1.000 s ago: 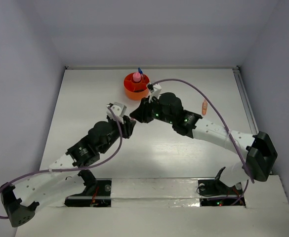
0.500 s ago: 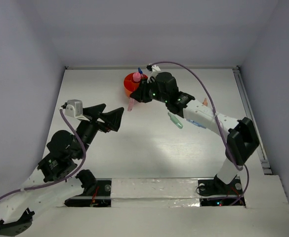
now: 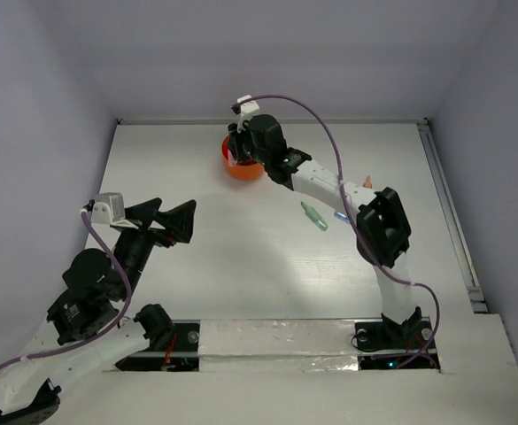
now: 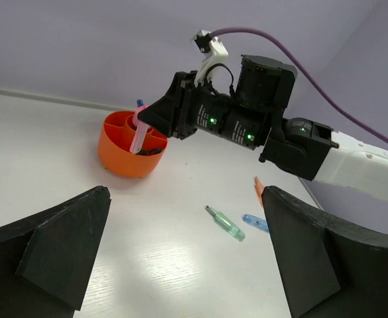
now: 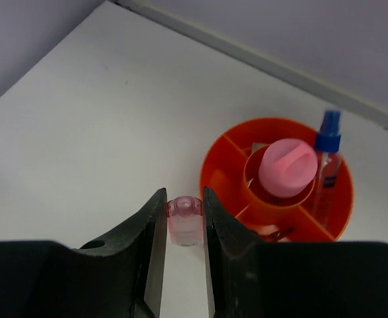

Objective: Sort the stationery into containers
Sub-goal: Place the pen in the storage box.

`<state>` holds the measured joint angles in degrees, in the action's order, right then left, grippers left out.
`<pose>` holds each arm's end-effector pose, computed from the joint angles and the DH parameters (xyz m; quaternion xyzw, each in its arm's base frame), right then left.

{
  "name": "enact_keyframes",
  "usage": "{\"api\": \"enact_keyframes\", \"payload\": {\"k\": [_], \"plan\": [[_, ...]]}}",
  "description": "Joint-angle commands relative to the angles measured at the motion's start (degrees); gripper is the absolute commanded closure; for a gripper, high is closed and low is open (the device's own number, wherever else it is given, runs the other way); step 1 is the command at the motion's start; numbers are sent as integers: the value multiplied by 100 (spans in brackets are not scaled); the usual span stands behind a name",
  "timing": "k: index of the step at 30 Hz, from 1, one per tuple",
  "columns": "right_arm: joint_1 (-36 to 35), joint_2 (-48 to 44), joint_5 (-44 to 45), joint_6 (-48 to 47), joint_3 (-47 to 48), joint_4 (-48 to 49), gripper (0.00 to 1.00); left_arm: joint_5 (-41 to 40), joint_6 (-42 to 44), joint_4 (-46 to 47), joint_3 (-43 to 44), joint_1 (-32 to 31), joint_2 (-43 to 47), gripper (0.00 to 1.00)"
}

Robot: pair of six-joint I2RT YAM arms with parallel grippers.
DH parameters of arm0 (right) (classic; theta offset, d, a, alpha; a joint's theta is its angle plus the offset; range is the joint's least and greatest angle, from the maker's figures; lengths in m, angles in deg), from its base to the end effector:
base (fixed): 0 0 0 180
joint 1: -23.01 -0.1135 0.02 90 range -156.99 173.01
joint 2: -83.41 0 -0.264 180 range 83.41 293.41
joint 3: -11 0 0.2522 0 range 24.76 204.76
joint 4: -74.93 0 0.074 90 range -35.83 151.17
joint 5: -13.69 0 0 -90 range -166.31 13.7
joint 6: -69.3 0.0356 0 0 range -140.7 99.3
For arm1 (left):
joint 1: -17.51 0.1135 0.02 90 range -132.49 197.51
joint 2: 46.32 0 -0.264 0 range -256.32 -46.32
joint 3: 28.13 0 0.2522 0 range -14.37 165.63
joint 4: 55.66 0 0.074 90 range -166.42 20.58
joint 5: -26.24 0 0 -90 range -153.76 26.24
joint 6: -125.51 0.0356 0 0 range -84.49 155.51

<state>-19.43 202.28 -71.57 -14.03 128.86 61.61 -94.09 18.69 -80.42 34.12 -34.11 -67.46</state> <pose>0.3752 0.3391 0.3131 -0.2182 0.7588 0.2250 0.5710 0.0540 -0.0392 0.4040 -0.0268 0.6146 -0.3048 0.7270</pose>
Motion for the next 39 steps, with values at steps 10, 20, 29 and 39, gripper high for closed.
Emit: {"api": "enact_keyframes", "payload": {"k": [10, 20, 29, 39], "plan": [[51, 1085, 617, -1292, 1666, 131, 100, -132, 214, 2, -120, 160, -56, 1], [51, 1253, 643, -1344, 1316, 377, 94, 676, 284, 239, -199, 854, -109, 1], [51, 639, 635, -1143, 1376, 88, 26, 1818, 206, 503, -287, 1856, -372, 1], [383, -2294, 916, 489, -2448, -227, 76, 2540, 21, 714, -358, 2411, -337, 1]]}}
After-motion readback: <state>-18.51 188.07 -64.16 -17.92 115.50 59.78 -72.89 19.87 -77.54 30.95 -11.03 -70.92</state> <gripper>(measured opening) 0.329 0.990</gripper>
